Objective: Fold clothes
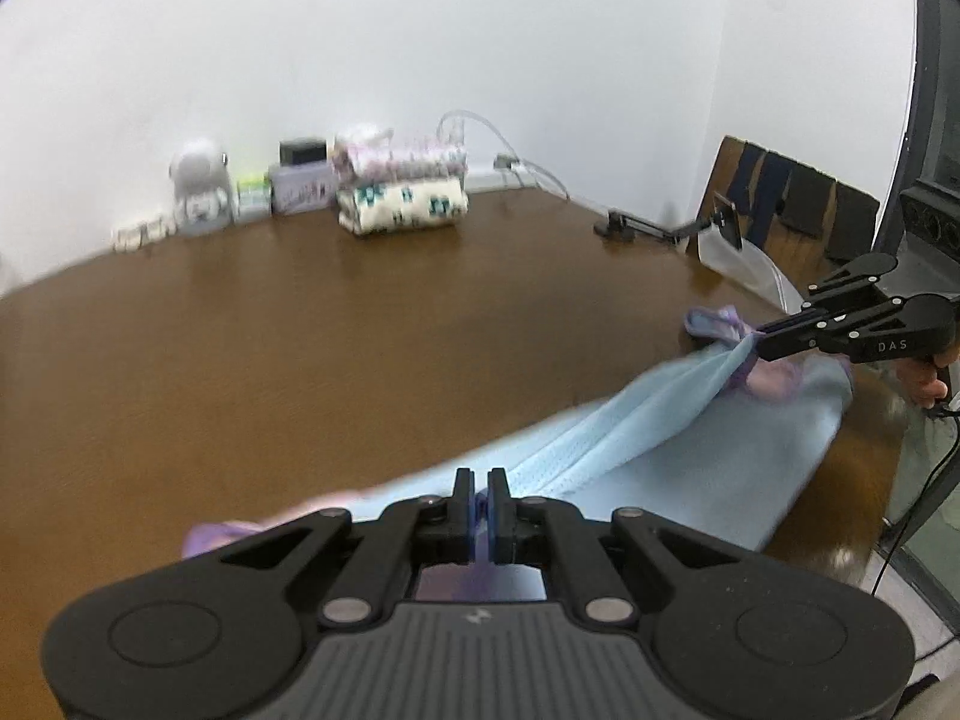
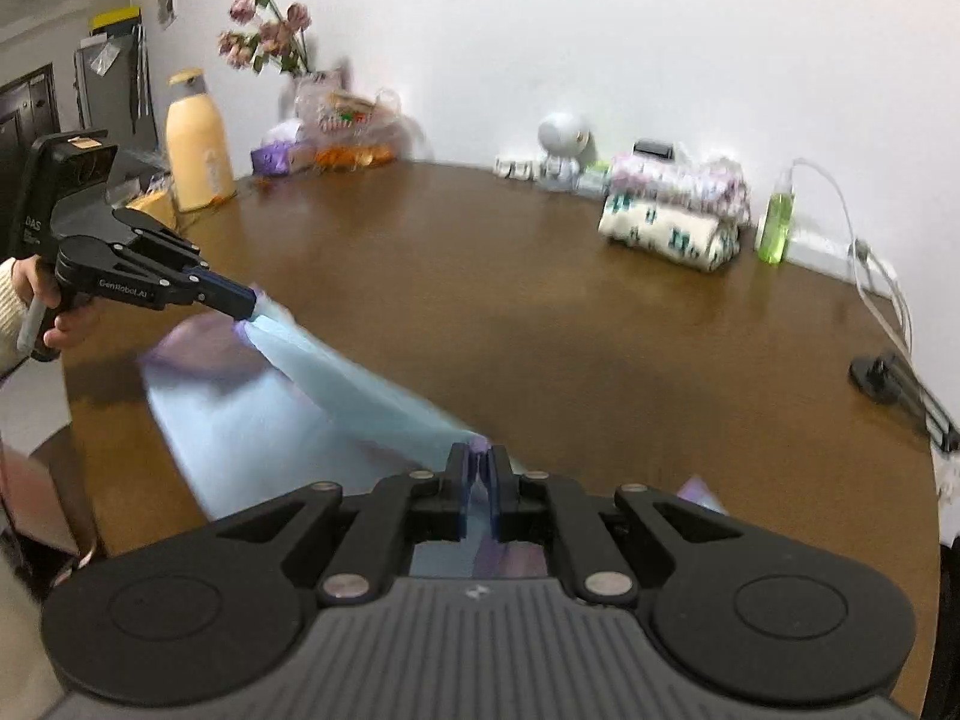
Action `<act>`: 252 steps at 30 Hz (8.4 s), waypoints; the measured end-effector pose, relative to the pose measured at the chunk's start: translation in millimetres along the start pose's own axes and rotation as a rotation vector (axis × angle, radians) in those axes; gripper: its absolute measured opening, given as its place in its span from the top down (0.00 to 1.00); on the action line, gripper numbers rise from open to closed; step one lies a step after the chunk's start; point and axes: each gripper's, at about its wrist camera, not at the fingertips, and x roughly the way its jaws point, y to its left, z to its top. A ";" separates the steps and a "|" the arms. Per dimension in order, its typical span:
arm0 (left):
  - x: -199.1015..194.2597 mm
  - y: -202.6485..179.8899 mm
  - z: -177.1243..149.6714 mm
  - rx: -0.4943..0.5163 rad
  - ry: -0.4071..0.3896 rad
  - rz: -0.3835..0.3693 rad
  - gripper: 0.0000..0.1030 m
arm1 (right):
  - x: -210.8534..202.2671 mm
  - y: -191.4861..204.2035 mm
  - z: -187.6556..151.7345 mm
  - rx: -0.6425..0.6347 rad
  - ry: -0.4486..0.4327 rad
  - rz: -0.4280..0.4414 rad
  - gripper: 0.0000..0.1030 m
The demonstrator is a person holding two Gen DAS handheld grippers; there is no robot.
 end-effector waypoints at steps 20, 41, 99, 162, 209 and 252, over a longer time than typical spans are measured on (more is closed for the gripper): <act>-1.6 83.7 -21.4 -0.411 0.041 0.143 0.84 | 13.5 22.6 3.0 0.030 -0.063 -0.019 0.71; 1.3 116.3 -26.6 -0.539 -0.065 0.302 0.85 | 51.5 54.8 -15.1 0.029 0.001 -0.057 0.62; 47.1 -22.0 6.3 -0.193 0.080 0.076 0.72 | -12.8 -32.8 -73.3 0.488 -0.126 -0.518 0.94; 48.1 21.0 -1.5 -0.033 0.076 0.172 0.63 | 19.5 17.0 -42.3 0.381 0.046 -0.580 0.80; -46.1 20.5 -68.7 -0.312 0.087 0.089 0.88 | 137.4 120.1 49.4 -0.052 0.080 -0.133 0.66; 13.7 -47.8 -8.2 -0.120 0.033 0.130 0.49 | 121.6 20.1 89.3 0.058 0.030 -0.232 0.62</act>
